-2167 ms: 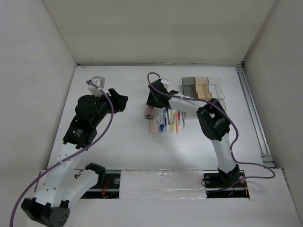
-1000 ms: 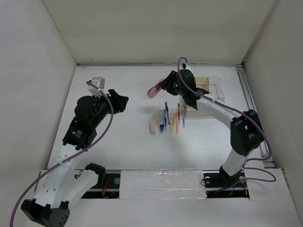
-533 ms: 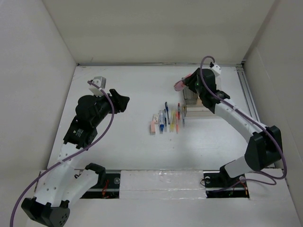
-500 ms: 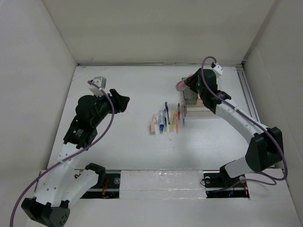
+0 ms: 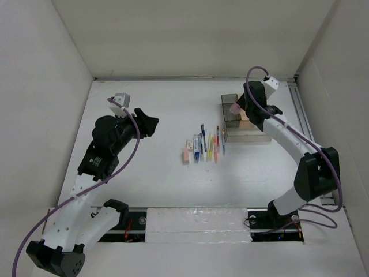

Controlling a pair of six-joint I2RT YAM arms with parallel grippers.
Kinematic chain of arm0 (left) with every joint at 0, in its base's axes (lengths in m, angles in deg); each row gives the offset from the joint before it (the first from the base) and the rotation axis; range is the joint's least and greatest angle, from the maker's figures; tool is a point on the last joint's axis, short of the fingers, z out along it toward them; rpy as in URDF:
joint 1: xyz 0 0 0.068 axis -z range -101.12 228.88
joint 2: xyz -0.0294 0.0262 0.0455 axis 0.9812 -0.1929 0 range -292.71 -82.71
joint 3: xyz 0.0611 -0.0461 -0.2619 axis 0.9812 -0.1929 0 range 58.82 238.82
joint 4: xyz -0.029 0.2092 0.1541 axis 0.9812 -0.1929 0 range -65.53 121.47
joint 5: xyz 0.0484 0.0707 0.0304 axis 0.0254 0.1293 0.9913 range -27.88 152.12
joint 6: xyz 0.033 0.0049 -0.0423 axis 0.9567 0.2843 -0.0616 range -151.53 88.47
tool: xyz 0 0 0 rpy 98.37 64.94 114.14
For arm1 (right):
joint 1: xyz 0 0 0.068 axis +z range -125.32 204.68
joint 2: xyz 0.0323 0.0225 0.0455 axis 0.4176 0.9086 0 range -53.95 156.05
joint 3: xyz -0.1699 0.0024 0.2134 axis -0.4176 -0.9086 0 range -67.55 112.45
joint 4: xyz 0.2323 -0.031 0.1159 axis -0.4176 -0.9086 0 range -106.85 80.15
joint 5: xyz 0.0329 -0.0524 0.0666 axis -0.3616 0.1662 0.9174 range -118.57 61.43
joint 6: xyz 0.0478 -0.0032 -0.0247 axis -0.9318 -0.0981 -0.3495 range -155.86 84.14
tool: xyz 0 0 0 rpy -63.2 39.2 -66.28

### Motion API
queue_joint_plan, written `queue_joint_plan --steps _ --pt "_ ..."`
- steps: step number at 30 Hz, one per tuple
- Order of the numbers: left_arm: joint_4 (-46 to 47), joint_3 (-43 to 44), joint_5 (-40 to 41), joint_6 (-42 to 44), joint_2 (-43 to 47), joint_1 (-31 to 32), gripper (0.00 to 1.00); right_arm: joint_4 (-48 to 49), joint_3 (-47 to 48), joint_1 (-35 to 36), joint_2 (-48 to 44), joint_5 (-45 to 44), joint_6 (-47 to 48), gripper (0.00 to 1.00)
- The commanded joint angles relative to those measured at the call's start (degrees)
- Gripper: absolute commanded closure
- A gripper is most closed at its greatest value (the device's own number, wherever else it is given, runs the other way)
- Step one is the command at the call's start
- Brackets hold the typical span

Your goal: Organize the desk

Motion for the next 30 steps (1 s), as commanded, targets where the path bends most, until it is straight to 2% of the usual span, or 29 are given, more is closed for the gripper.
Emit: queue_joint_plan --steps 1,14,18,26,29,30 --pt "2.65 -0.11 -0.40 0.51 0.32 -0.32 0.50 -1.11 4.36 0.13 1.09 -2.33 2.91 0.85" --pt "2.21 0.24 0.66 0.95 0.32 -0.32 0.50 -7.35 14.55 1.71 11.37 -3.56 9.06 0.84" --pt "2.13 0.24 0.83 0.95 0.32 -0.32 0.50 -12.26 20.26 2.32 16.11 -3.29 11.17 0.84" --pt "2.04 0.24 1.10 1.04 0.05 -0.32 0.50 -15.17 24.40 3.38 21.65 -4.08 13.19 0.84" --pt "2.04 0.32 1.19 1.22 -0.12 -0.32 0.50 -15.96 26.41 3.38 22.97 -4.00 13.54 0.77" --pt "2.04 0.33 1.19 1.22 -0.30 -0.32 0.50 -16.14 26.95 3.91 24.02 -4.17 13.89 0.63"
